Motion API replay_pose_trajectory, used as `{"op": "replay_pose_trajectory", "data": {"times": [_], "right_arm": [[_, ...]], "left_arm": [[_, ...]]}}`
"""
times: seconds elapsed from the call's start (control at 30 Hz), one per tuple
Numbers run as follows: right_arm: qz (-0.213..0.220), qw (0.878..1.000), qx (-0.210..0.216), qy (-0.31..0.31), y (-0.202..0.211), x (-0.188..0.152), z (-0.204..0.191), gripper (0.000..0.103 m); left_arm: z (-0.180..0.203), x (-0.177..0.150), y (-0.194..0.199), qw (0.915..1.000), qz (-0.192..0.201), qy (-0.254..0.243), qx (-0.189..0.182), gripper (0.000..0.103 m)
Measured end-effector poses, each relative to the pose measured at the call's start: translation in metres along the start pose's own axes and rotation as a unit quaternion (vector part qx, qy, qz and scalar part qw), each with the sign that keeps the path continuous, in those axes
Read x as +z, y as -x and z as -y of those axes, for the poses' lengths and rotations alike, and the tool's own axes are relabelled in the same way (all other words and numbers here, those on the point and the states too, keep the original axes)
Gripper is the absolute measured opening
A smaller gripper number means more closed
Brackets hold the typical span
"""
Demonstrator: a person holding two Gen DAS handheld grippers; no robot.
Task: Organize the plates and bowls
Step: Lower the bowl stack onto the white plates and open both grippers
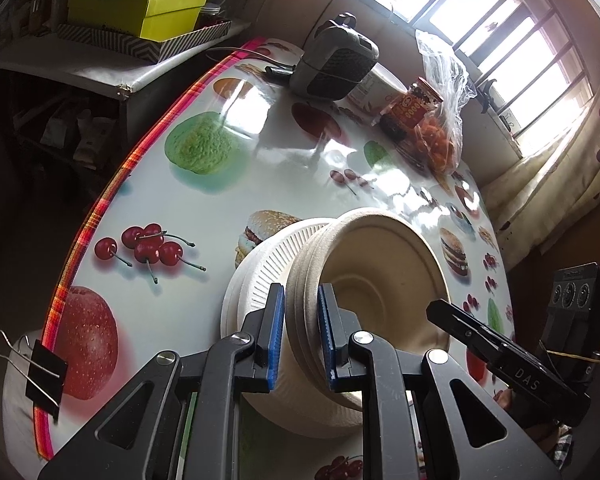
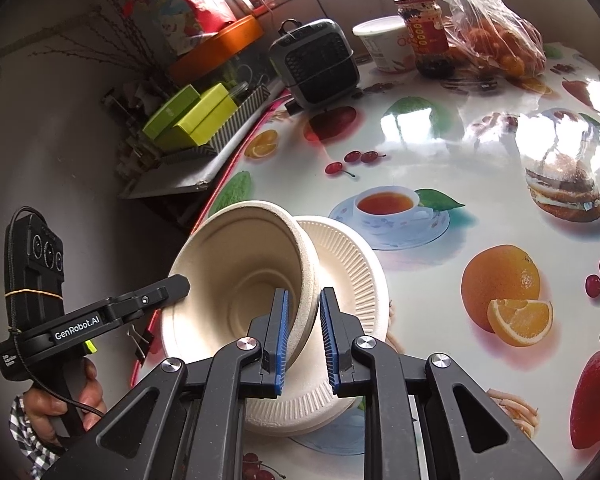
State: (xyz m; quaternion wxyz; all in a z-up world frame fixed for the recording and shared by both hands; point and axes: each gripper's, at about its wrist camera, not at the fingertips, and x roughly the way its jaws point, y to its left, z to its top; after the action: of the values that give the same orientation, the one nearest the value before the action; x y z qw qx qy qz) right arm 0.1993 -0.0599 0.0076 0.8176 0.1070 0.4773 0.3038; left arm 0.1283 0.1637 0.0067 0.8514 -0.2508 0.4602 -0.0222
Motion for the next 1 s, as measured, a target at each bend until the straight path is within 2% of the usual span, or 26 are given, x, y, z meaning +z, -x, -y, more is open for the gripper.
{"op": "replay_pose_trajectory", "data": {"times": [0.23,0.37,0.43,0.73,0.9,1.0], "right_arm": [[0.002,1.0,-0.001,0.002,0.001,0.0,-0.001,0.018],[0.003,1.0,-0.004,0.003,0.001,-0.001,-0.002,0.028],[0.004,1.0,-0.003,0.003,0.003,0.0,-0.002,0.029],[0.022,0.999,-0.006,0.022,0.011,-0.005,-0.007,0.039],[0.035,0.999,-0.013,0.032,0.018,-0.012,-0.011,0.044],[0.046,0.998,-0.02,0.04,0.025,-0.018,-0.013,0.046]], "left_arm": [[-0.001,-0.001,0.001,1.0,-0.001,0.005,-0.003,0.018],[0.0,0.0,0.001,1.0,0.0,0.005,-0.003,0.019],[-0.001,0.0,0.002,1.0,0.001,0.004,-0.004,0.02],[0.003,-0.003,0.012,0.9997,0.019,-0.016,0.002,0.038],[0.007,-0.009,0.024,0.9985,0.039,-0.034,0.017,0.039],[0.01,-0.015,0.032,0.9973,0.053,-0.045,0.024,0.044]]}}
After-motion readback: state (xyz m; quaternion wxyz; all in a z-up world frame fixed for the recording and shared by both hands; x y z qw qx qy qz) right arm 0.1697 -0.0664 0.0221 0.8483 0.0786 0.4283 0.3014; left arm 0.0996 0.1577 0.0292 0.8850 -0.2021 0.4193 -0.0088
